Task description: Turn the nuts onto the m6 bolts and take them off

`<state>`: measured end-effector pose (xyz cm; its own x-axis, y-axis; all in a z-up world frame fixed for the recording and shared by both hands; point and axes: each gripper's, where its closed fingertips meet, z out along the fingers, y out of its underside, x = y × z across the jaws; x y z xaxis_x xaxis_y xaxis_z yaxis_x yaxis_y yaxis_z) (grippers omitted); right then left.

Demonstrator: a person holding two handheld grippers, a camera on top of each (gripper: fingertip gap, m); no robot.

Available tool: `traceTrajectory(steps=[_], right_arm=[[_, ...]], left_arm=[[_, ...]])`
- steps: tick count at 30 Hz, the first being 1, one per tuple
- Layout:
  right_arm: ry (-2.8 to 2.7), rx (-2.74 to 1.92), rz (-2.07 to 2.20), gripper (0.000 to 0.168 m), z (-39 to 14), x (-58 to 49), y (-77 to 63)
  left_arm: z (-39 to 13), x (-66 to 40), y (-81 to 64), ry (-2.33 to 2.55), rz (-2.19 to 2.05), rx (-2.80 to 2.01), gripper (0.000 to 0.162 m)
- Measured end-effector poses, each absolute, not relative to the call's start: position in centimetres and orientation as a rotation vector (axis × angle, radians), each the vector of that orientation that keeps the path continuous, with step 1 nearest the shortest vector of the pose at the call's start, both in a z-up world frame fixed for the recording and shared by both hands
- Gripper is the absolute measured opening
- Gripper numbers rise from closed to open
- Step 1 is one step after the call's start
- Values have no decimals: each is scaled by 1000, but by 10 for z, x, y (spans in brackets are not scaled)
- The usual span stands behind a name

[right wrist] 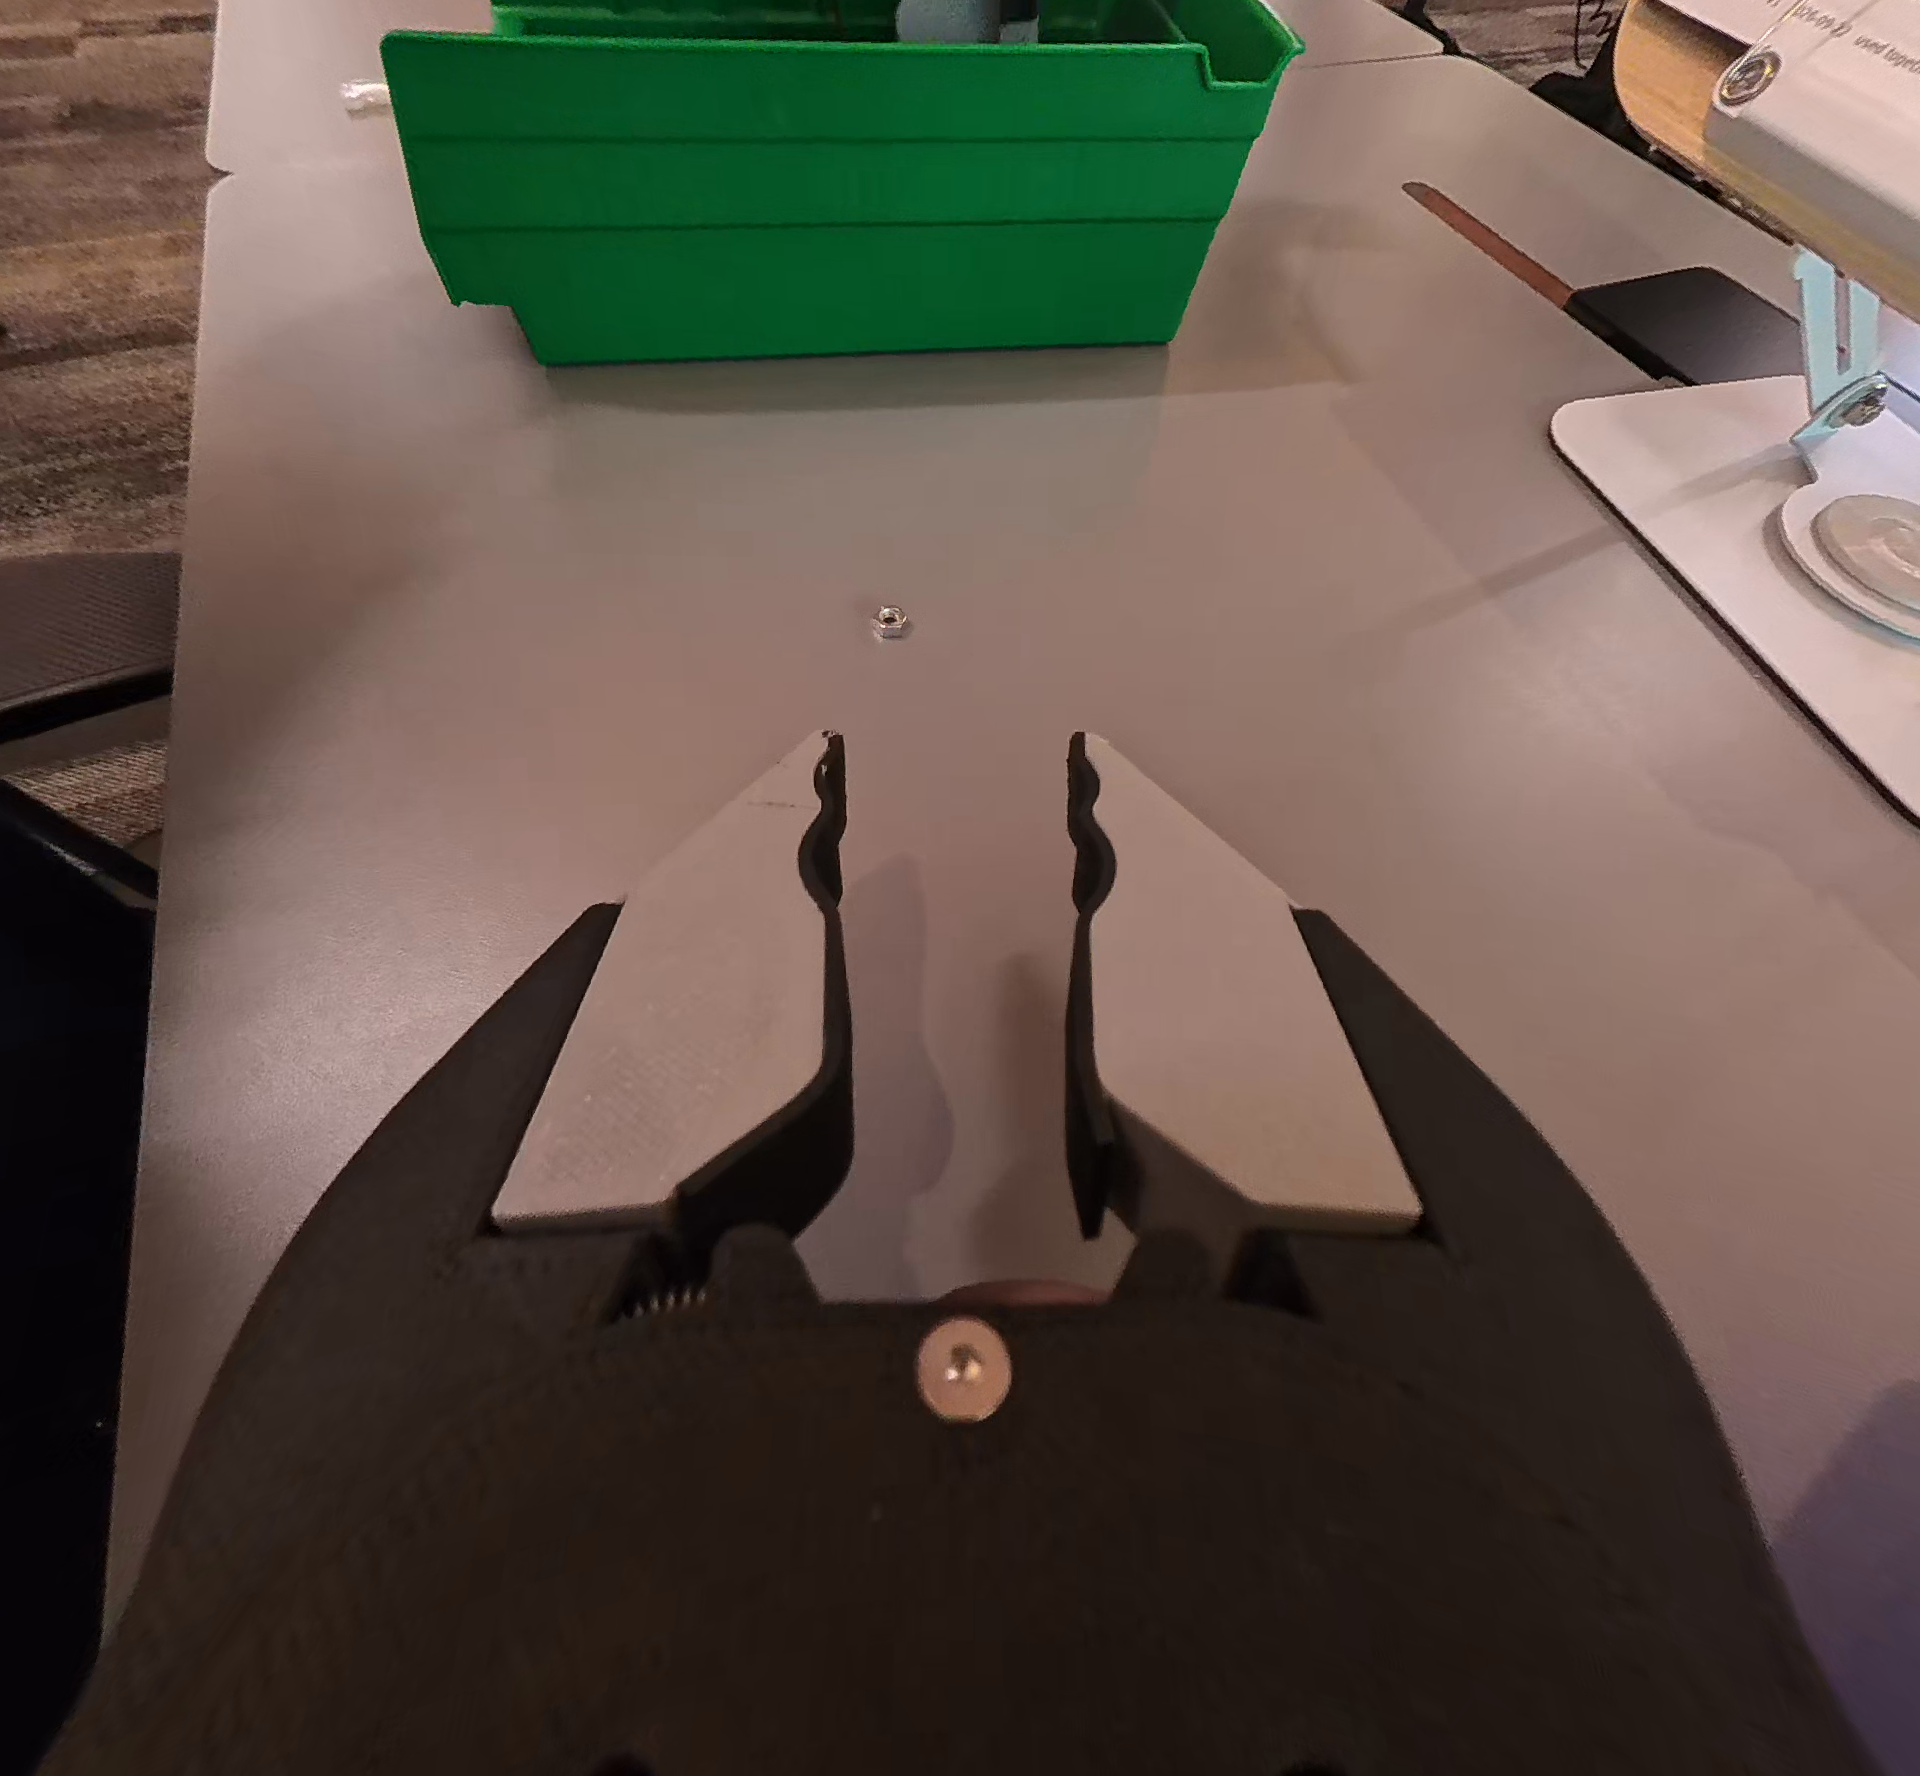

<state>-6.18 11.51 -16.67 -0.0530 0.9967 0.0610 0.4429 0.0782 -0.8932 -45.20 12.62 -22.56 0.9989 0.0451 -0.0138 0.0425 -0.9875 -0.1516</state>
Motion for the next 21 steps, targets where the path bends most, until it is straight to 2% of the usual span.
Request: traceTrajectory(steps=[1, 2, 4, 5, 6, 10, 12, 14, 18, 21], right_arm=[[-1608, -1465, 924, 40, -168, -62, 115], [-1613, -1466, 921, 40, -169, -62, 115], [-1622, -1468, 916, 40, -171, -63, 114], [-1624, -1468, 914, 40, -172, -63, 114], [-1624, -1469, 911, 40, -172, -63, 115], [-1612, -1475, 925, 39, -170, -62, 116], [-1603, -1472, 941, 39, -167, -62, 116], [-1595, -1466, 951, 39, -165, -62, 115], [-1588, -1460, 956, 39, -163, -62, 115], [-1588, -1470, 936, 38, -167, -62, 118]], left_arm=[[-226, -460, 126, -63, 95, -2990, 40], [-228, -467, 124, -60, 148, -3008, 31], [-237, -469, 117, -38, 178, -3075, 30], [-237, -461, 124, -23, 120, -3042, 13], [-238, -457, 125, -1, 103, -3045, 7], [-238, -449, 123, 49, 95, -3052, 7], [-238, -442, 121, 32, 47, -3042, 17], [-238, -434, 117, 53, 13, -3041, 5], [-236, -425, 110, 133, 67, -3018, 5], [-207, -421, 120, 144, 149, -2854, 5]])
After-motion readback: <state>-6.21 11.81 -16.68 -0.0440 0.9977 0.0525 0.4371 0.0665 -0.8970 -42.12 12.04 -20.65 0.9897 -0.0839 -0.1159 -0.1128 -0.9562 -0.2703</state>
